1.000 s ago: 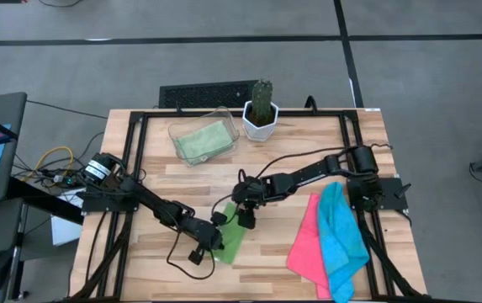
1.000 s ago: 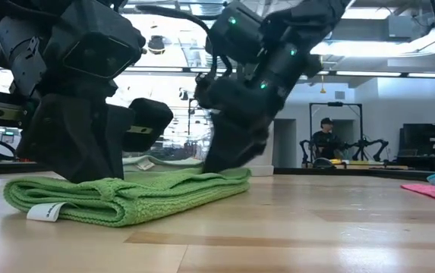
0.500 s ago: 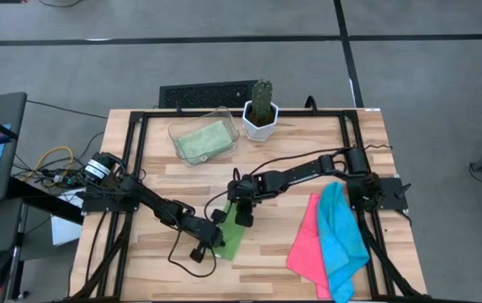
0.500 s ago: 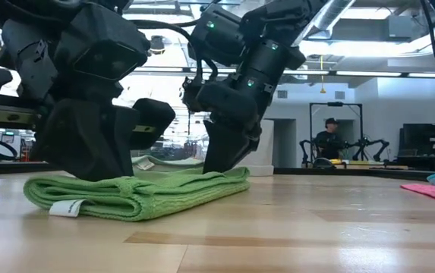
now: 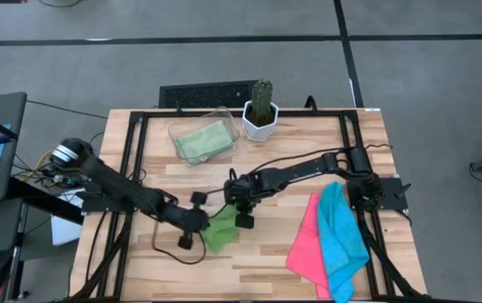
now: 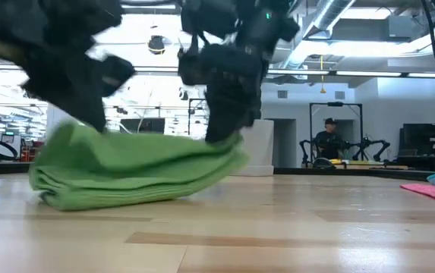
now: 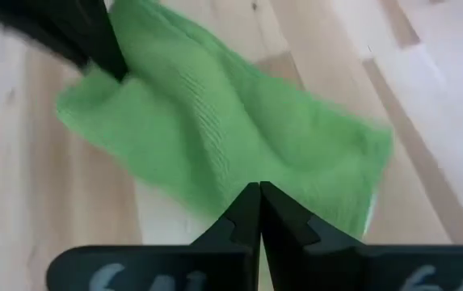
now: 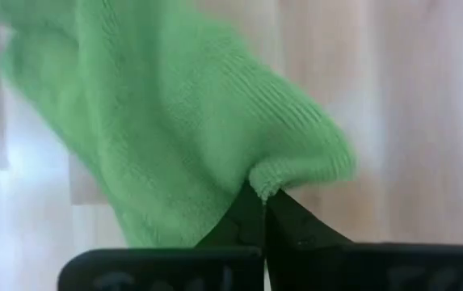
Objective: Fold microfiber towels
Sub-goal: Put the green microfiber towel into the transparent bin
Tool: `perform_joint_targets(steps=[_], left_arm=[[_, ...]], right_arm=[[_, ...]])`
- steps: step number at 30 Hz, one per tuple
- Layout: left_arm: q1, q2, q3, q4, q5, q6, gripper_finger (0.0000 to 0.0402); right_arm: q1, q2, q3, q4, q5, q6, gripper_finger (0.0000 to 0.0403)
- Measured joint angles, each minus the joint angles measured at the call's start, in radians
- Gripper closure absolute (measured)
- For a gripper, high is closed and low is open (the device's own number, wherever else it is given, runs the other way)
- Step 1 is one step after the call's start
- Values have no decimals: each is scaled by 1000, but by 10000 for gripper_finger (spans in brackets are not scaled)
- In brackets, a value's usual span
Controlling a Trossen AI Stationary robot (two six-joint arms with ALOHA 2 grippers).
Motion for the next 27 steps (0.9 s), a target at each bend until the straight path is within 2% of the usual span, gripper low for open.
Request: perform_joint_targets(steps=[7, 10, 22, 27], left_arm=[[-87, -224, 0, -158, -42, -134, 401], [-135, -274, 2, -153, -52, -162, 401], [-307, -316, 3, -229, -221, -321, 401], [-369, -317, 3, -279, -235, -395, 401]], right_arm=[[-44, -4, 106, -28, 40, -55, 390], [-68, -5, 145, -71, 51, -73, 390], [-187, -5, 397, -113, 67, -179, 390], [-251, -5, 522, -130, 38, -206, 390]])
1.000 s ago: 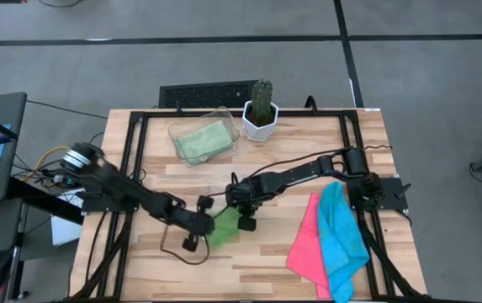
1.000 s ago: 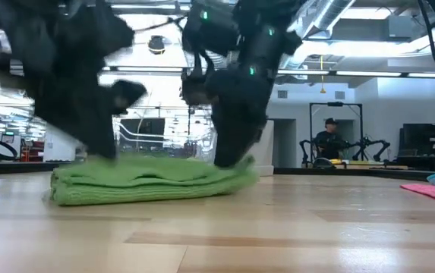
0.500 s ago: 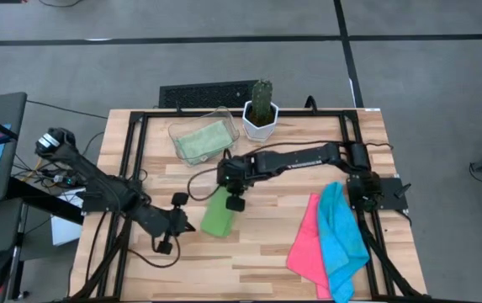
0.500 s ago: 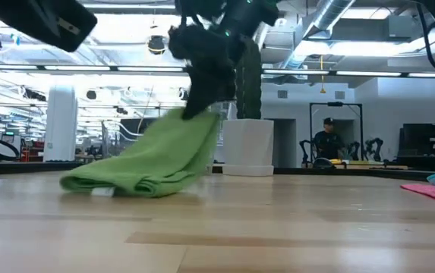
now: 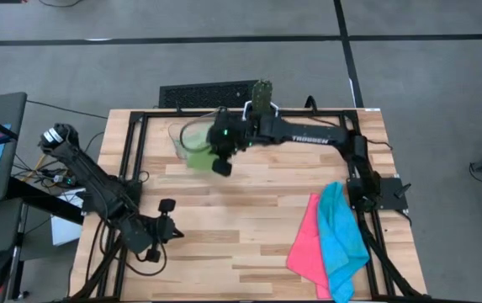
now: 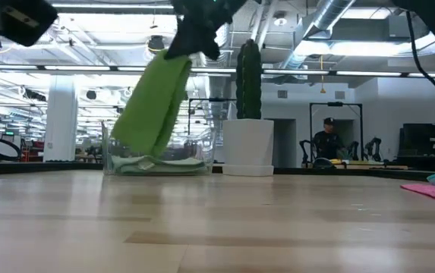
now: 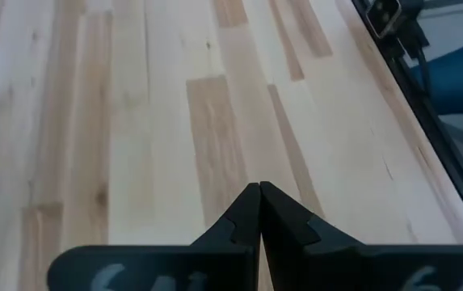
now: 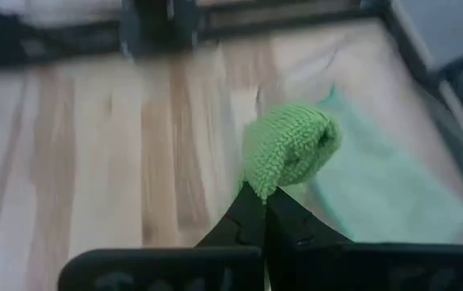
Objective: Fold microfiber towels
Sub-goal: Put the green microfiber towel into the transparent bin
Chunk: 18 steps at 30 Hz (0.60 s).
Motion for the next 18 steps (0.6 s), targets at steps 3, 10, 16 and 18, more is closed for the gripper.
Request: perform_joint_targets(steps=[3, 10, 16, 18], left_arm=[[-43, -3, 0, -28, -11, -55, 401], [-138, -28, 0, -105, -76, -142, 401], [-196, -68, 1, -201, -143, -199, 401], [-209, -81, 1, -226, -156, -218, 401]], right_arm=[[-45, -1, 62, -11, -22, -4, 390], [-129, -1, 138, -12, -56, -6, 390], [-172, 11, 153, 18, -67, -6, 390], [-181, 20, 150, 30, -86, 3, 390]])
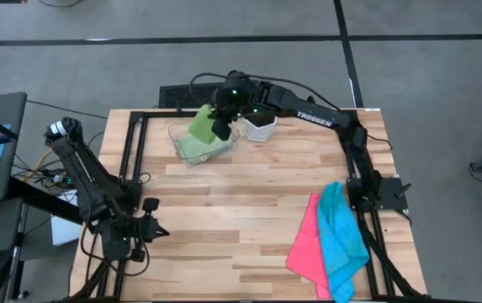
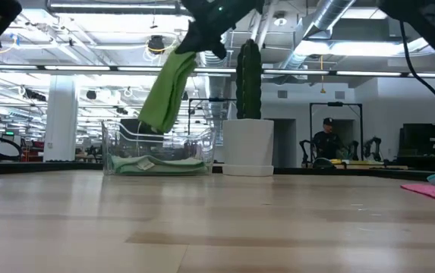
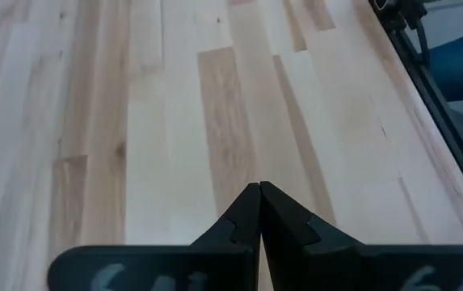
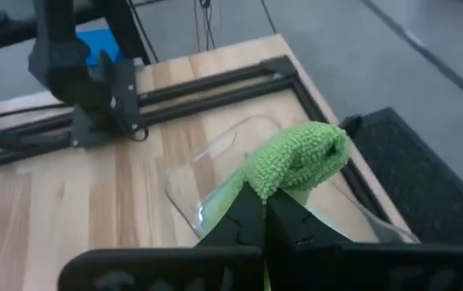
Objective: Fold microfiber towels
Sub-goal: Put the green microfiber towel into the transparent bin
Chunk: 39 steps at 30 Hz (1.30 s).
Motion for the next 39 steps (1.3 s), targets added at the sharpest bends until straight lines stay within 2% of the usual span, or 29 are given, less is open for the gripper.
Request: perform_joint_targets(steps=[18, 30, 39], left_arm=[[-51, -42, 0, -75, -31, -82, 401], [-51, -42, 0, -130, -53, -96, 401], [-51, -41, 0, -146, -59, -104, 401]], right_arm=[[-4, 209, 1, 363, -149, 107, 390], [-23, 259, 1, 373, -149, 113, 390], [-80, 266, 2, 268, -143, 108, 390]])
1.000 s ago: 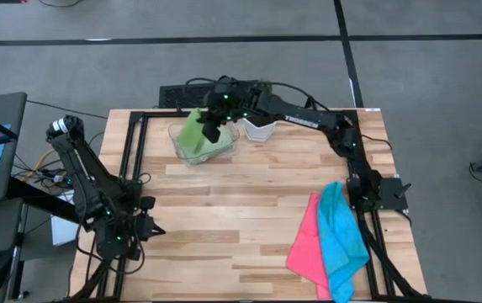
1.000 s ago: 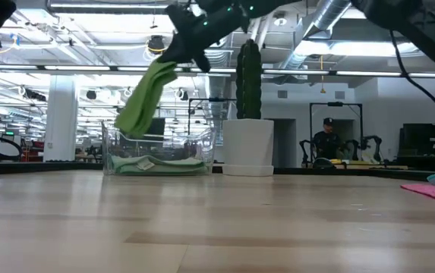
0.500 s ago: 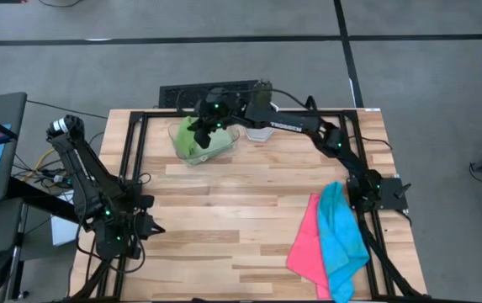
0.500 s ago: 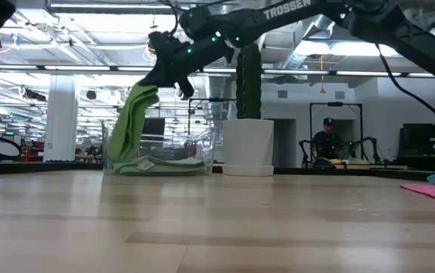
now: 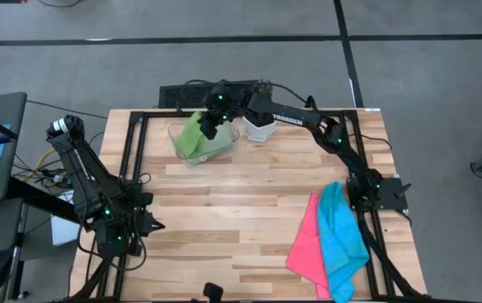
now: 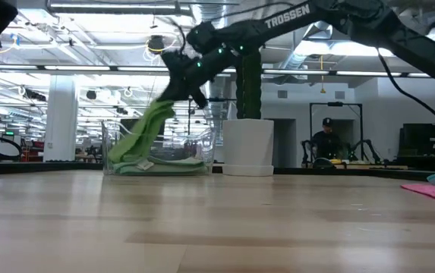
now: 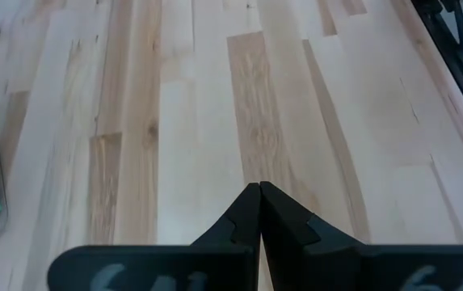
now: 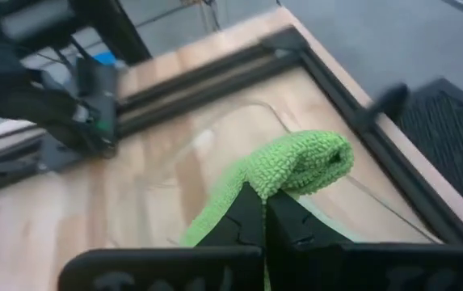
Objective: Fold microfiber towels
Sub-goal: Put the green microfiber towel into the transparent bin
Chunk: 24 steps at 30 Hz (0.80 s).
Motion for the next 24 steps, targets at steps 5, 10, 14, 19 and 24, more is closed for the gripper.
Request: perform_joint_targets(steps=[5, 10, 14, 19, 24], left_arm=[[0, 0, 0, -2, 0, -10, 401], [0, 0, 0, -7, 0, -13, 401], [0, 0, 0, -8, -4, -13, 401], [0, 0, 0, -8, -4, -19, 401], [0, 0, 0, -7, -3, -22, 401]], right_arm=[[-19, 32, -2, -71, 49, -4, 390], [-22, 40, -3, -161, 81, -13, 386], [-15, 45, -4, -238, 202, -48, 356], [6, 40, 4, -314, 292, -91, 327], [32, 33, 66, -413, 463, -128, 296]])
